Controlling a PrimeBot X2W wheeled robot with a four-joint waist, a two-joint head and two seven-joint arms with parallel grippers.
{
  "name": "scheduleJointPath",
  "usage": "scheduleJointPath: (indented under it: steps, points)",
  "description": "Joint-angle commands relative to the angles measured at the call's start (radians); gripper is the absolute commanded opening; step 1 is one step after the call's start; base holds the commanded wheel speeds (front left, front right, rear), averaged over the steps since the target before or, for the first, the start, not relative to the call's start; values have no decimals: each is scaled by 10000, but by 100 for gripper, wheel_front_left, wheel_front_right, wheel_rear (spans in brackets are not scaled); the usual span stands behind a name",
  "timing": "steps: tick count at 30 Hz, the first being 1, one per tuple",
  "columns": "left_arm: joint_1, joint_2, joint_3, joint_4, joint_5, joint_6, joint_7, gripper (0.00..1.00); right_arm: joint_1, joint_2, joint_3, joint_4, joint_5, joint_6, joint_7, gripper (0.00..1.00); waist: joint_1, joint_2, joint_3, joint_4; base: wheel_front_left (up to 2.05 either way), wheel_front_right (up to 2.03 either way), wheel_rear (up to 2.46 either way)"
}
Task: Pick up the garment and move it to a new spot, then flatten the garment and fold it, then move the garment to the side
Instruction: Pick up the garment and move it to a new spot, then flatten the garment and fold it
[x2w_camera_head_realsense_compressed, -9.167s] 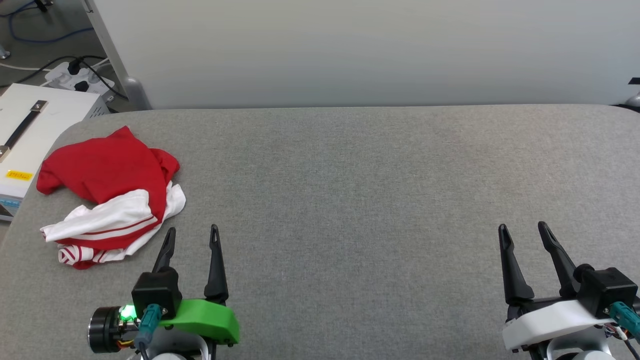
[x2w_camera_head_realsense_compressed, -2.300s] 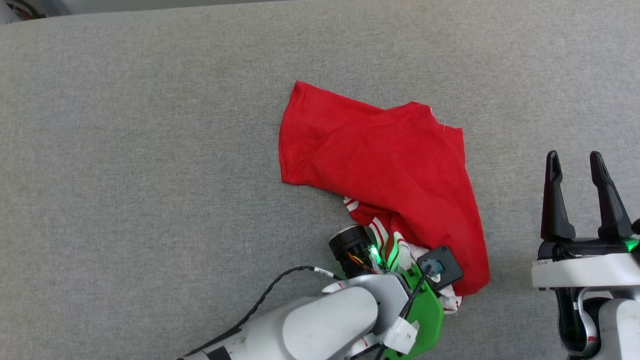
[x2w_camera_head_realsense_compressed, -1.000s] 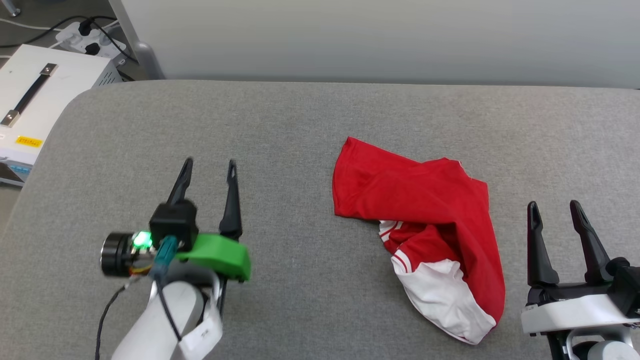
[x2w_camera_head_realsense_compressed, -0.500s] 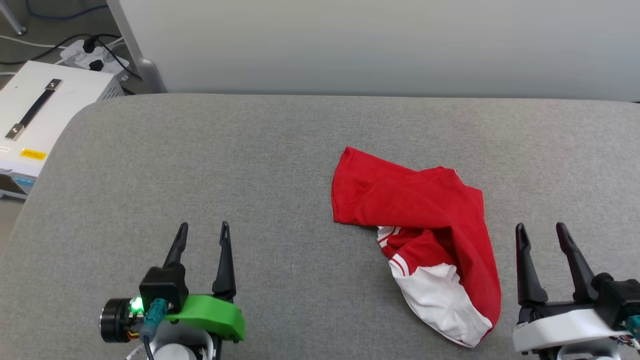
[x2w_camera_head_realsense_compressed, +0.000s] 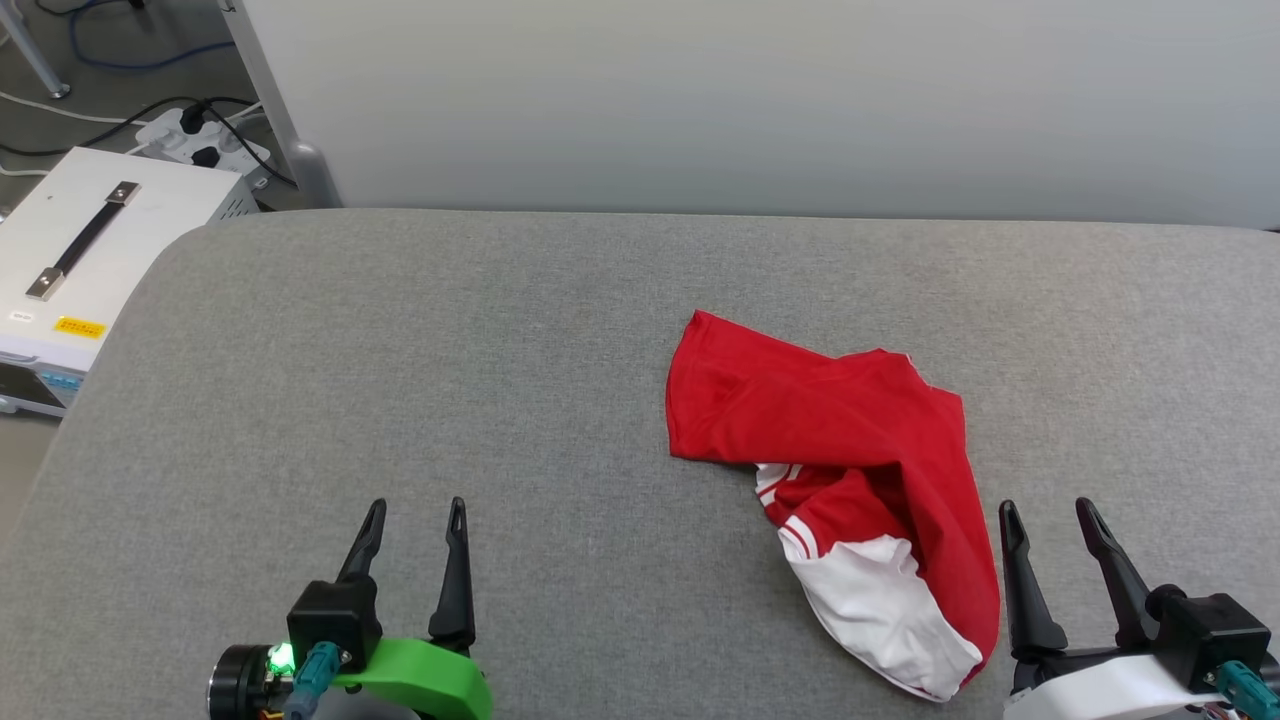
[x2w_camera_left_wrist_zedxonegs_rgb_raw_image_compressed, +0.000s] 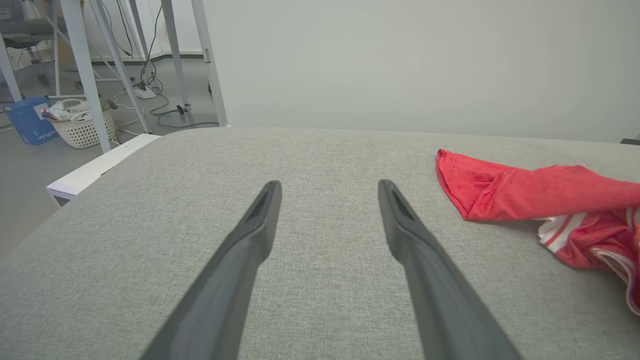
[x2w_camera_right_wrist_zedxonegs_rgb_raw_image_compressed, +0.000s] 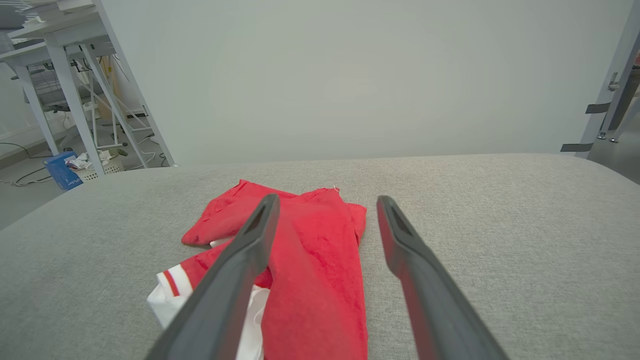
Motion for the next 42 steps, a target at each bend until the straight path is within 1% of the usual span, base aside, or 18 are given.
scheduleJointPath:
  steps: [1,8,15,21,25,27,29,32,33,36,37,41,42]
  points:
    - [153,-71,78,26,108,-93,-57,100,137,-9,47,31,102,-7,-46,100,1,0,-7,13,0,0,0]
    - [198,-264,372,121,320,-327,-57,100,130,-9,82,80,101,-7,-46,100,1,0,-33,61,0,0,0]
    - [217,-363,584,171,480,-424,-57,100,91,-9,52,79,74,-7,-46,100,1,0,-28,57,0,0,0]
    - [142,-413,690,163,569,-452,-57,100,-527,-314,-374,-399,-16,-7,-46,100,1,0,75,34,0,0,0]
    - [8,-433,734,142,604,-455,-57,100,-1520,-1064,-419,-797,54,-7,-46,100,1,0,257,-2,0,0,0]
    - [-65,-440,736,146,618,-458,-57,100,-2056,-1580,-203,-850,224,-7,-46,100,1,0,339,-24,0,0,0]
    - [-119,-446,737,149,627,-457,-57,100,-2521,-2251,286,-498,507,-7,-46,100,1,0,409,-44,0,0,0]
    - [-179,-452,729,161,643,-455,-57,100,-3282,-3495,1440,310,1093,-7,-12,100,1,0,499,-55,0,0,0]
    - [-193,-454,732,164,645,-454,-57,100,-3505,-3821,1819,516,1368,-7,151,100,1,0,521,-58,0,0,0]
    - [-250,-457,761,148,641,-434,-57,100,-4308,-4964,3164,868,2405,-7,1328,100,1,0,619,-67,0,0,0]
    - [-262,-458,771,140,640,-427,-57,100,-4496,-5236,3533,881,2749,-7,1762,100,1,0,646,-71,0,0,0]
    - [-375,-460,760,78,623,-410,-57,100,-5180,-6462,5047,800,4398,-7,4114,100,1,0,887,-35,0,0,0]
    - [-411,-461,750,62,616,-404,-57,100,-5276,-6654,5287,797,4764,-7,4619,100,1,0,945,-22,0,0,0]
